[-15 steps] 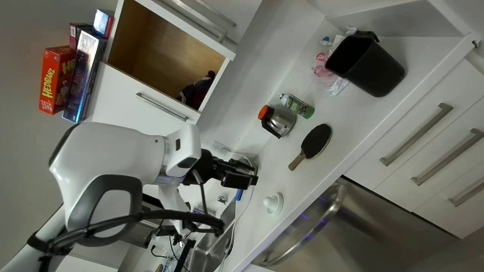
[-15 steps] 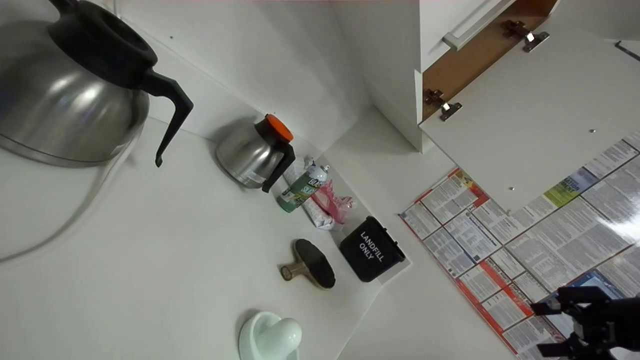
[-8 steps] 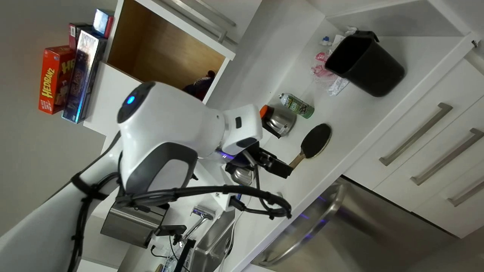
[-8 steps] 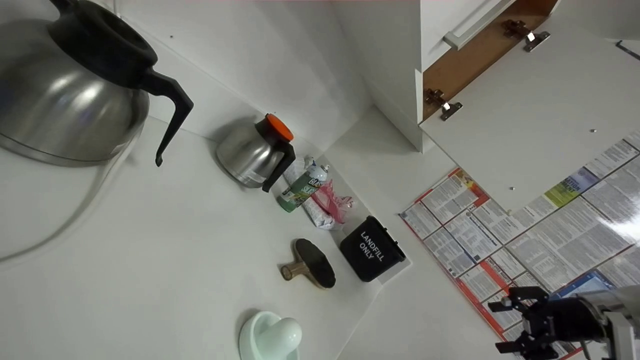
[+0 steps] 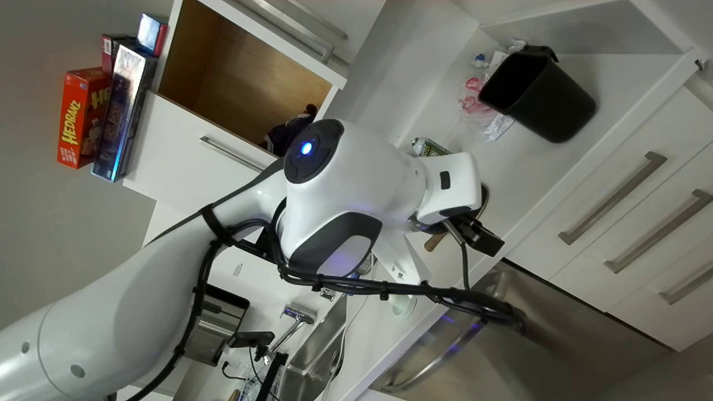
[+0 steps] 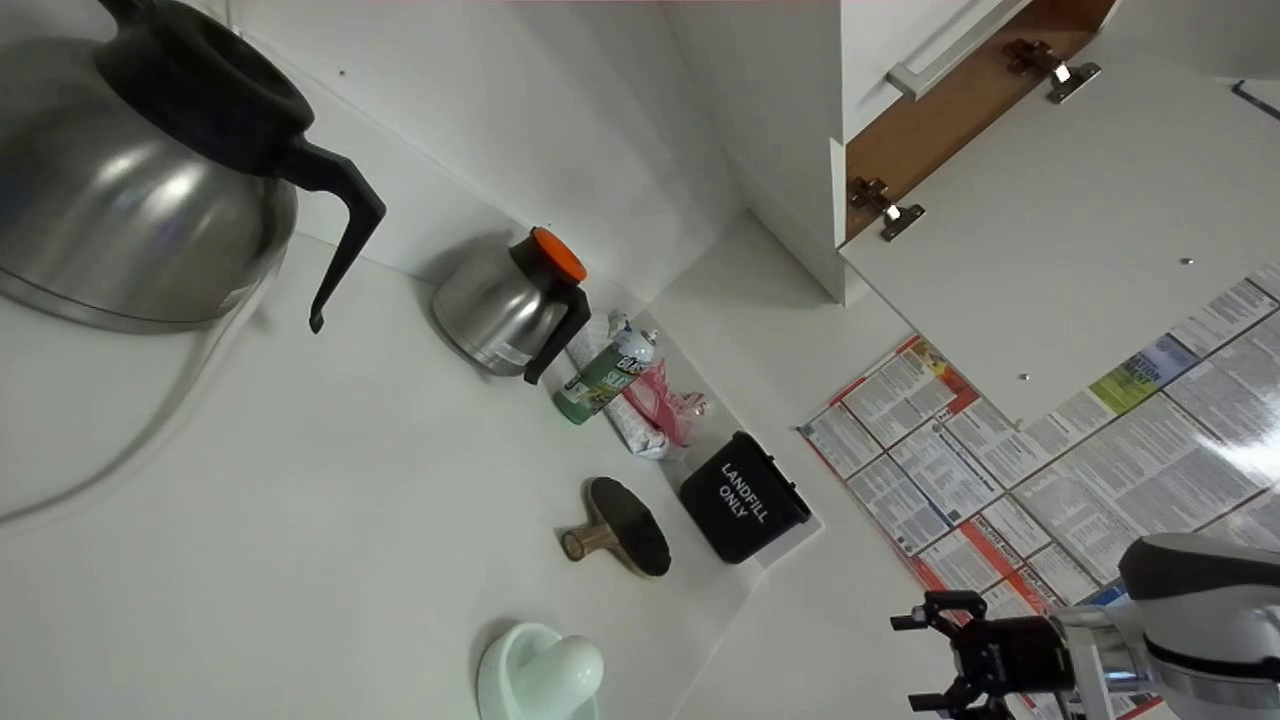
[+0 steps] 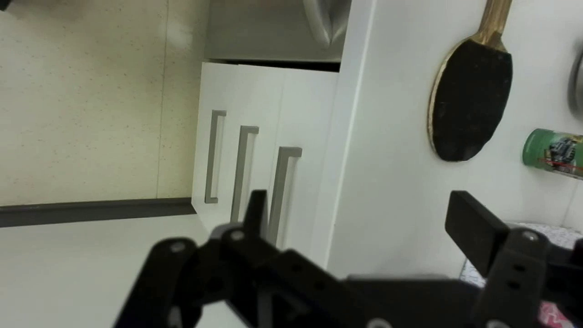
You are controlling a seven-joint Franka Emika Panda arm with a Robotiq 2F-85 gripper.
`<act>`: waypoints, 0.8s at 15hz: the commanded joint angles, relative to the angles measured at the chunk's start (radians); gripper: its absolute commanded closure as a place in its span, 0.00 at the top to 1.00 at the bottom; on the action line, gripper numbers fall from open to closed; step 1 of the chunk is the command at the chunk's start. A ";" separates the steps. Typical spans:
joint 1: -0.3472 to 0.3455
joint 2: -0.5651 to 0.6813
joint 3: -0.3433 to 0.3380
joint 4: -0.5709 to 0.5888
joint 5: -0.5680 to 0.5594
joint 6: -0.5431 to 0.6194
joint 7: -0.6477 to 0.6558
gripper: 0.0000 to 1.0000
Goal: Open the topmost drawer and place the black paddle inside the drawer
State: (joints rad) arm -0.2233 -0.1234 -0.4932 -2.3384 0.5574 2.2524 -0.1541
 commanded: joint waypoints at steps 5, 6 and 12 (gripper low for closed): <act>-0.045 -0.001 0.052 0.002 0.004 -0.004 -0.002 1.00; -0.046 -0.002 0.052 0.002 0.004 -0.004 -0.002 1.00; -0.071 0.130 0.027 -0.002 0.362 0.036 -0.225 1.00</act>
State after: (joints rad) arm -0.2632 -0.0813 -0.4678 -2.3482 0.7401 2.2667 -0.2511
